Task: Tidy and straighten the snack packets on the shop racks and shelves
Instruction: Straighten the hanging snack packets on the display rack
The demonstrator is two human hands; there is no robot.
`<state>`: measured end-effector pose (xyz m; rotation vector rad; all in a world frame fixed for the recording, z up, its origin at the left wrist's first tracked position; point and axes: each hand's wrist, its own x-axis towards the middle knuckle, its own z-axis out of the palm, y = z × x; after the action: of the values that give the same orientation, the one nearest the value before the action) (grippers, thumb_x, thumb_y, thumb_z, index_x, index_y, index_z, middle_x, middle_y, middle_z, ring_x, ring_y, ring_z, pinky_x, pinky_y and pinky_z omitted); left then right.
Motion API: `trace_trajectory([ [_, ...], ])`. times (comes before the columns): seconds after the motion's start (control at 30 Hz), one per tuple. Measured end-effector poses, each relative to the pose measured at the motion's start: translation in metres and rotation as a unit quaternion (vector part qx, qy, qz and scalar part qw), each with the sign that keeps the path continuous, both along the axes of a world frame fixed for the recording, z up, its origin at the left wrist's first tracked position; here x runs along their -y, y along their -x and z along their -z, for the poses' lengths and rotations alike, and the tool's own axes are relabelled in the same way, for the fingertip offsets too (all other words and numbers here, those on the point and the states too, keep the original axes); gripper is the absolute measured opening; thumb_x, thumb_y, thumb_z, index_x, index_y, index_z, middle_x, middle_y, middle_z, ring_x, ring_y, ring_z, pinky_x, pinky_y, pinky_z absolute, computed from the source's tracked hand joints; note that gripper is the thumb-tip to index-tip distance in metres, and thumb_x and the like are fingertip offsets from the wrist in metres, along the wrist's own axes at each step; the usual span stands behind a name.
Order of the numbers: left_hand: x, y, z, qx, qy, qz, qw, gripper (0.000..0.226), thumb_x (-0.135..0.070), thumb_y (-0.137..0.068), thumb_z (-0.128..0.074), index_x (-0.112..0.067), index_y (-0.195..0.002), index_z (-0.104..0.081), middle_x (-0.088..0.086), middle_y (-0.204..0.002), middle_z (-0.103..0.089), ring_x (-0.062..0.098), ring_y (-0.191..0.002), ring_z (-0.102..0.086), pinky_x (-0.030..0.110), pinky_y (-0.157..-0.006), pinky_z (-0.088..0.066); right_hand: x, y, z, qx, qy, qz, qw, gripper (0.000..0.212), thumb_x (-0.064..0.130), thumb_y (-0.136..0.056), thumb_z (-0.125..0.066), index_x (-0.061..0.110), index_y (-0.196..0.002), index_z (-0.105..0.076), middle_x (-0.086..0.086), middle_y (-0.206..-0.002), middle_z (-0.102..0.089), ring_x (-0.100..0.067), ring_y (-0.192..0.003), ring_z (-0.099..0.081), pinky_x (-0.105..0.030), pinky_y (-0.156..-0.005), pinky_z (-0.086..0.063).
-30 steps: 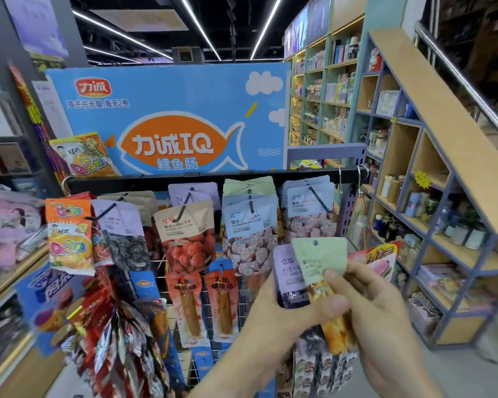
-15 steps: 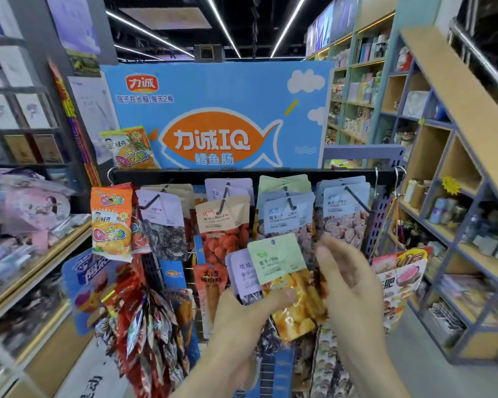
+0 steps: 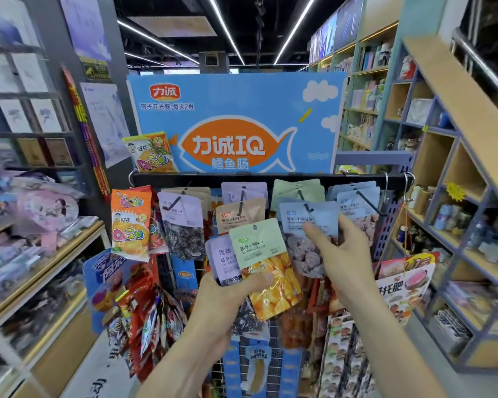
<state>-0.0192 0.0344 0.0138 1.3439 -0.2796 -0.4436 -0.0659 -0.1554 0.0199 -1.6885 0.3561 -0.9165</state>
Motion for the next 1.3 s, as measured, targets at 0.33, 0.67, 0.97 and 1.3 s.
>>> trace_trajectory([
  [0.33,-0.016,-0.006,-0.005,0.008,0.014,0.022,1.000,0.060,-0.014,-0.053,-0.094,-0.022,-0.110,-0.078,0.000,-0.107,-0.080,0.021,-0.100,-0.075,0.042,-0.094,-0.052,-0.028,0.040,-0.016,0.023,0.022,-0.035,0.999,0.029,0.033,-0.095,-0.063,0.033,-0.124,-0.064,0.019,-0.117,-0.072,-0.002,-0.113,-0.066,-0.043,-0.103,-0.052],
  [0.67,-0.020,0.009,-0.003,0.009,-0.002,0.140,0.990,0.047,-0.010,-0.051,-0.093,-0.036,-0.089,-0.083,-0.001,-0.105,-0.080,0.014,-0.089,-0.076,0.033,-0.082,-0.056,-0.030,0.067,-0.009,0.013,-0.072,-0.054,0.996,0.028,0.027,-0.094,-0.063,0.025,-0.121,-0.070,0.013,-0.115,-0.076,-0.005,-0.112,-0.069,-0.033,-0.100,-0.049],
  [0.97,0.000,0.023,0.011,0.009,-0.060,0.174,0.983,0.042,-0.018,-0.057,-0.086,-0.031,-0.097,-0.082,-0.004,-0.107,-0.079,0.010,-0.093,-0.074,0.033,-0.087,-0.048,-0.028,0.090,0.004,0.002,-0.091,-0.016,0.996,0.023,0.023,-0.099,-0.060,0.027,-0.118,-0.071,0.013,-0.112,-0.076,-0.013,-0.109,-0.071,-0.038,-0.096,-0.054],
  [1.3,0.017,0.035,0.016,-0.032,-0.036,0.076,0.996,0.055,-0.019,-0.057,-0.089,-0.028,-0.110,-0.075,-0.016,-0.100,-0.079,0.011,-0.095,-0.072,0.026,-0.078,-0.046,0.014,0.101,-0.008,0.020,-0.133,0.062,0.989,0.016,0.024,-0.099,-0.062,0.028,-0.111,-0.071,0.018,-0.101,-0.077,0.005,-0.085,-0.070,-0.018,-0.075,-0.049],
])
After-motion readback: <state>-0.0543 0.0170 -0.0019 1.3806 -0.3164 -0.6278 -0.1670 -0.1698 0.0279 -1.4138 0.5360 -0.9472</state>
